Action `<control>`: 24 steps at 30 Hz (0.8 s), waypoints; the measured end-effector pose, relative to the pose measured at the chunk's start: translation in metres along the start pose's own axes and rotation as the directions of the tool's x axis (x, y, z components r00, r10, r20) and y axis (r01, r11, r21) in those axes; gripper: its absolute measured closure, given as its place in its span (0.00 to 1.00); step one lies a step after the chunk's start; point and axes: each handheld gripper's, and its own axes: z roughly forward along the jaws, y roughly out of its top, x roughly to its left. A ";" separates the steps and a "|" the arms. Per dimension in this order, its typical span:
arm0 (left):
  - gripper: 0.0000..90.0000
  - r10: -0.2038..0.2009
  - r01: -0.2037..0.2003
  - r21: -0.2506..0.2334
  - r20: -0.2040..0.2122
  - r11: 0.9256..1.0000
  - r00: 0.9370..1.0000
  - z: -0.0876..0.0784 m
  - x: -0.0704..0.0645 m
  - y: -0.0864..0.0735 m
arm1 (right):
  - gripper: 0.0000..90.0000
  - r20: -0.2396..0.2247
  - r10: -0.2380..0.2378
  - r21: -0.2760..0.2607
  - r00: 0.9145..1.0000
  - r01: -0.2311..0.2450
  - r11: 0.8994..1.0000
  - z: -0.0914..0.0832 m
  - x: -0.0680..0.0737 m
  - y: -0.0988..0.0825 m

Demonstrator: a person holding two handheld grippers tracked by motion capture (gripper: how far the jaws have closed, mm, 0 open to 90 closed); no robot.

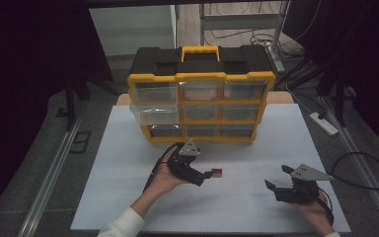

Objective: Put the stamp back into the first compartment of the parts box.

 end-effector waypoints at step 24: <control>0.08 0.012 -0.017 0.063 0.069 0.998 0.998 0.037 0.004 0.013 | 0.19 0.003 -0.002 0.009 1.000 0.002 1.000 0.001 0.000 -0.001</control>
